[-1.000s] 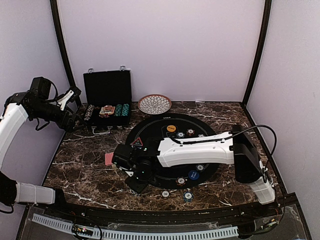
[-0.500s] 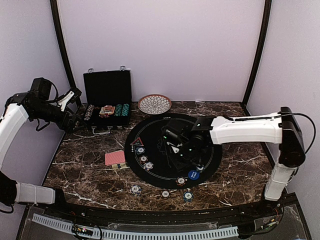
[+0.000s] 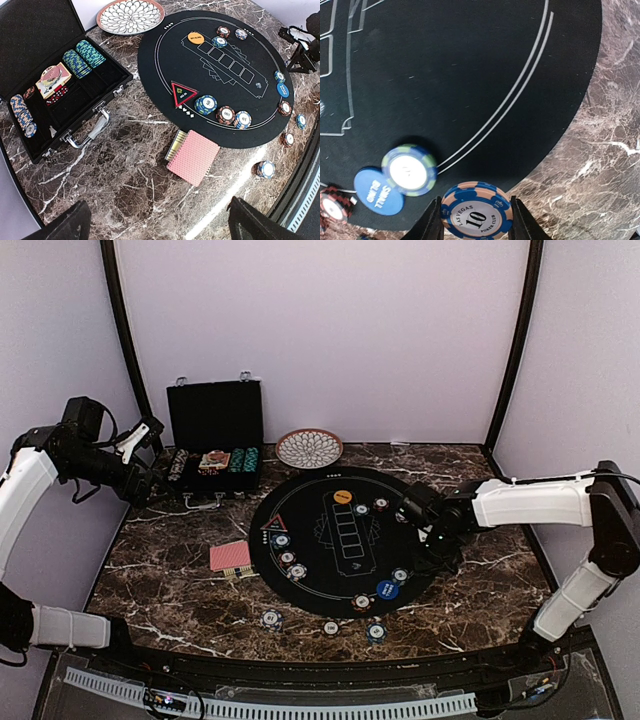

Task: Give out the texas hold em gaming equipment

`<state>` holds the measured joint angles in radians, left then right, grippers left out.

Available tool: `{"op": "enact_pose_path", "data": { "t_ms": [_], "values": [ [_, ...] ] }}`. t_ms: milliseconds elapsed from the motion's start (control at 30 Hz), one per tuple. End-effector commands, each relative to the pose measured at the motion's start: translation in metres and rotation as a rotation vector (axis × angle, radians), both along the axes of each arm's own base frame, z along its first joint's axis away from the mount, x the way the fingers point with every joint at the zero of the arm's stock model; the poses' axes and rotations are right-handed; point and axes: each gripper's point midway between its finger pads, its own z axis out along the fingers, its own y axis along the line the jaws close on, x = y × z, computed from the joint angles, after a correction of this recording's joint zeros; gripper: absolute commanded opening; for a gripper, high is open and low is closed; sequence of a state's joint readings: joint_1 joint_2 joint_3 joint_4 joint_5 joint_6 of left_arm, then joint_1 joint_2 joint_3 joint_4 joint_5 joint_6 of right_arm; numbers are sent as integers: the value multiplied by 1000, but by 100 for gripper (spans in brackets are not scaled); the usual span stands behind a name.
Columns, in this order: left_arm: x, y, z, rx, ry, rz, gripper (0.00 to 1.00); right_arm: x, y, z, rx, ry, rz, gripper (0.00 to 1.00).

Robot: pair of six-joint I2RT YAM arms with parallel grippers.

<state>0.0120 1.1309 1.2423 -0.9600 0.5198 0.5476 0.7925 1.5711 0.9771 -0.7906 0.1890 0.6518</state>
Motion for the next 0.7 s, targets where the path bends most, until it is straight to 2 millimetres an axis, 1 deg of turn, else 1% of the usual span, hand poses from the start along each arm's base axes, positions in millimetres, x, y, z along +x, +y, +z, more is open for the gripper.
{"op": "enact_pose_path", "data": {
  "t_ms": [0, 67, 267, 367, 467, 533, 567, 667],
  "values": [
    [-7, -5, -3, -8, 8, -32, 99, 13, -2, -3, 15, -36, -21, 0],
    [-7, -5, -3, -8, 9, -33, 99, 17, -4, -6, 11, -33, -26, 1],
    [-7, -4, -4, -6, 7, -34, 99, 29, -5, -15, 17, -26, -38, 7],
    [-7, -3, -7, 3, 7, -28, 99, 30, -6, -19, 12, -18, -41, 20],
    [-10, -3, -11, 12, 14, -39, 99, 27, -3, -25, 27, 1, -39, 31],
    [-12, -3, -15, 12, 25, -49, 99, 26, -3, -28, 31, 12, -39, 41],
    [-12, -3, -16, 14, 28, -50, 99, 25, -3, -29, 29, 16, -39, 47],
    [-14, -4, -24, 18, 47, -63, 99, 24, -5, -28, 22, 16, -42, 59]
  ]
}}
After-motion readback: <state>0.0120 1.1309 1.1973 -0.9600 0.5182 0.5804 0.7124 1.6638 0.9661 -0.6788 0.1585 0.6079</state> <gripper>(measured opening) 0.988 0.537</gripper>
